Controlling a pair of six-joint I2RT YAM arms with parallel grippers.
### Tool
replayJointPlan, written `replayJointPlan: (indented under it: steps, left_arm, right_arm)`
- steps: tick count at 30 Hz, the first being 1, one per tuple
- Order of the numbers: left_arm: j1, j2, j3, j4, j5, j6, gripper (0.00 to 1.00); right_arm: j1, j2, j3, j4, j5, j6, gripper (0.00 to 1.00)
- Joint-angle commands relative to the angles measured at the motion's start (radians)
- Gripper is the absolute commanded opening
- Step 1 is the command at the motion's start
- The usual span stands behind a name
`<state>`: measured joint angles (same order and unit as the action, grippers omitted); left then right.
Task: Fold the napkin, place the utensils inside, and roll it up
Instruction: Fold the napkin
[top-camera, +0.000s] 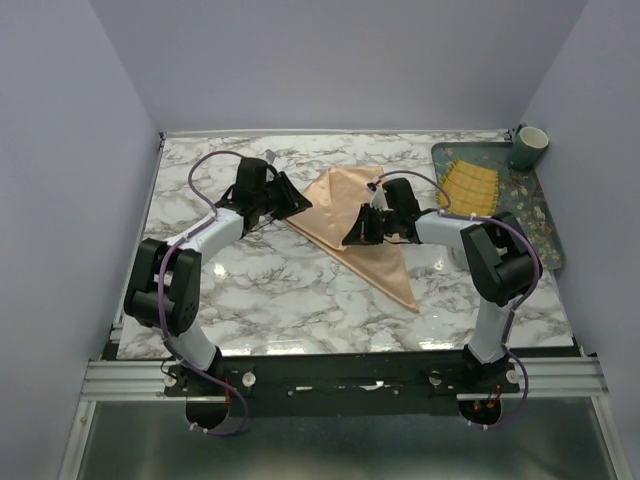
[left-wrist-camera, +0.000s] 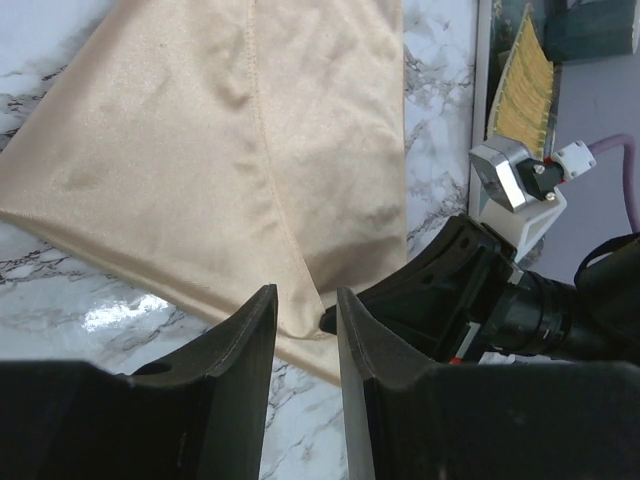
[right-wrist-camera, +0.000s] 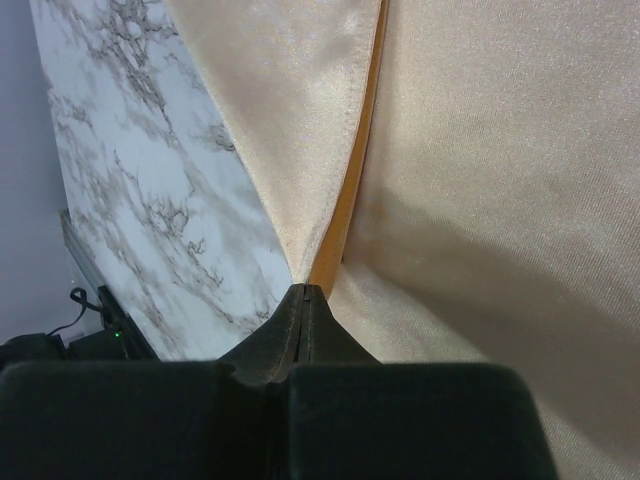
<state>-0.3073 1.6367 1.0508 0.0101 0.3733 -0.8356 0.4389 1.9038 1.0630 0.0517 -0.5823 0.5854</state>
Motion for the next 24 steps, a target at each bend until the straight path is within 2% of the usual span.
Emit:
replayJointPlan:
  steps: [1, 5, 10, 21, 24]
  left_arm:
    - [0.016, 0.077, 0.052, 0.011, 0.019, -0.017, 0.38]
    - [0.031, 0.127, 0.084, 0.021, 0.009, -0.026, 0.36]
    - [0.057, 0.207, 0.127, 0.002, -0.007, -0.008, 0.24]
    - [0.079, 0.290, 0.172, -0.035, -0.039, 0.029, 0.22]
    - [0.083, 0.310, 0.187, -0.050, -0.057, 0.050, 0.23]
  right_arm:
    - [0.009, -0.029, -0.021, 0.013, -0.025, 0.001, 0.01]
    - [0.009, -0.028, -0.037, 0.023, -0.024, 0.002, 0.01]
    - [0.008, -0.025, -0.044, 0.025, -0.025, -0.002, 0.01]
    - [0.011, 0.009, -0.043, 0.030, -0.028, -0.018, 0.02]
    - [0.009, -0.011, -0.044, 0.020, -0.016, -0.038, 0.08]
